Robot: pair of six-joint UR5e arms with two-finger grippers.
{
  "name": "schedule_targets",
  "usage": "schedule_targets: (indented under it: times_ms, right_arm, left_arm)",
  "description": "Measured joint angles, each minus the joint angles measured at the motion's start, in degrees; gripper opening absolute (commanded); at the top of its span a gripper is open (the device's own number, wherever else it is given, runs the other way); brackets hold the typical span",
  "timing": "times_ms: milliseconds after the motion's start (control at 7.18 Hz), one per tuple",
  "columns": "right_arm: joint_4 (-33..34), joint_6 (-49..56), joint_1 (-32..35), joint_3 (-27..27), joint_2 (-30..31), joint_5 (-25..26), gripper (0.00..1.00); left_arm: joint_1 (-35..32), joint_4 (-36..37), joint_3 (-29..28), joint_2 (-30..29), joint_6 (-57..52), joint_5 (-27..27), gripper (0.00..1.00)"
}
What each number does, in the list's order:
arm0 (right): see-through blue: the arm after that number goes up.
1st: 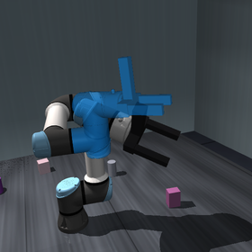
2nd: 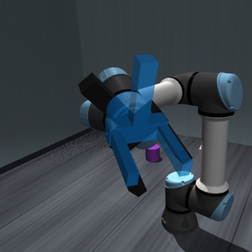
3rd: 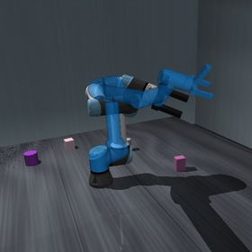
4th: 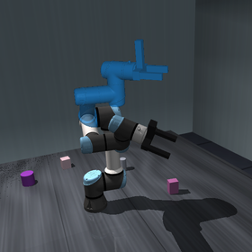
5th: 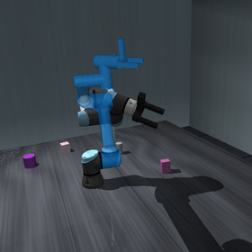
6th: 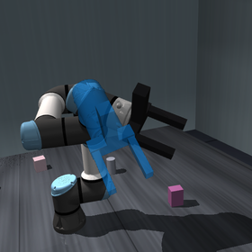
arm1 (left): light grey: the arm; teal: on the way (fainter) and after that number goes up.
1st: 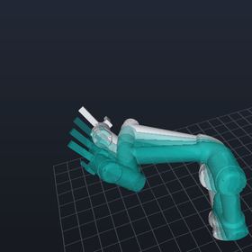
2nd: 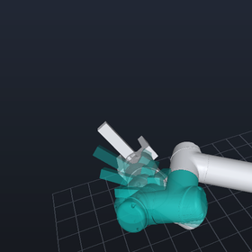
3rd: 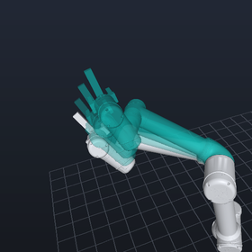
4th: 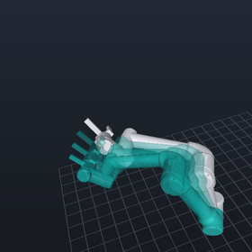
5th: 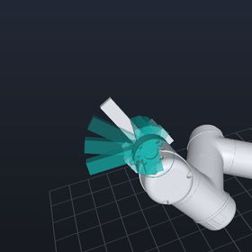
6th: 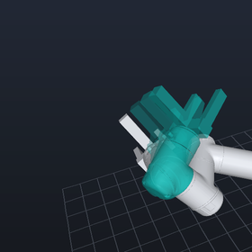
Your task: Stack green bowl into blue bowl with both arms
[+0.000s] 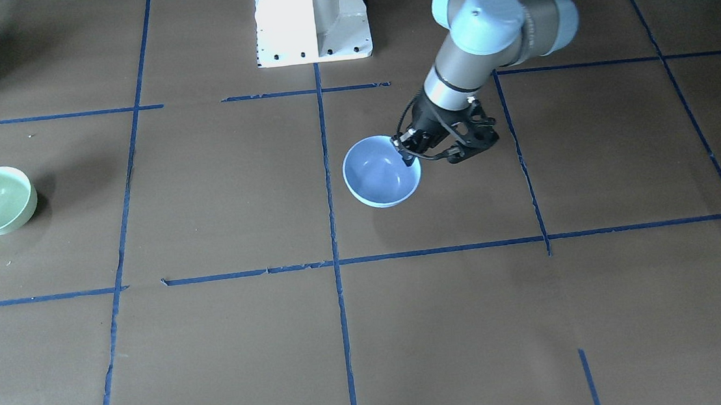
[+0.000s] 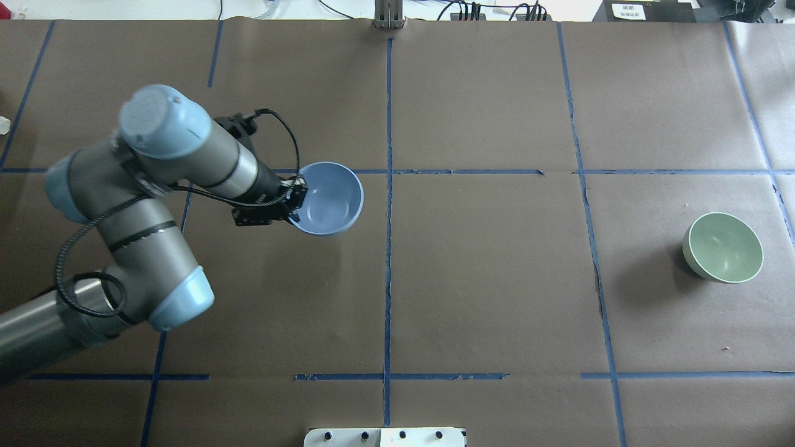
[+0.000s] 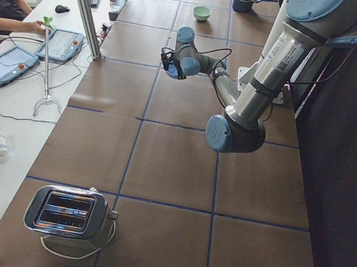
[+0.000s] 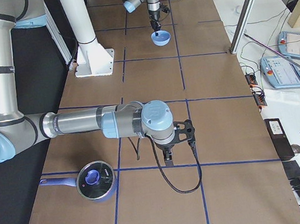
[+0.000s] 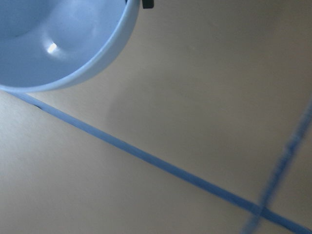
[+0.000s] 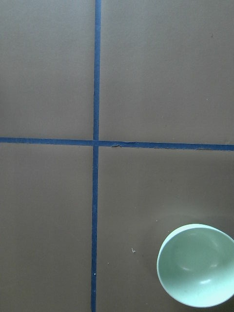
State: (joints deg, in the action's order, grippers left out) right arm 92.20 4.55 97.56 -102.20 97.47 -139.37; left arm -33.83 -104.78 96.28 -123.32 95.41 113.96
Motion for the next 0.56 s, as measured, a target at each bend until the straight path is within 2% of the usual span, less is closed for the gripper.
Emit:
schedule_targets:
  times_ms: [139, 279, 418, 557]
  right_arm:
    - [0.0, -0.02, 0.0, 0.03, -0.03, -0.09, 1.0]
    - [0.0, -0.02, 0.0, 0.06, -0.06, -0.34, 1.0]
    - [0.0, -0.05, 0.0, 0.06, -0.08, -0.81, 1.0]
    - [0.0, -0.06, 0.0, 0.07, -0.07, -1.37, 1.0]
  left_arm:
    - [2.99, 0.15, -2.76, -2.91, 1.53, -3.74, 0.0]
    - [4.91, -0.32, -4.75, -4.32, 2.1, -5.95, 0.04]
    - [5.82, -0.7, -6.03, -5.21, 2.2, -6.88, 0.32]
    - [6.27, -0.91, -6.87, -5.89, 2.07, -7.18, 0.99]
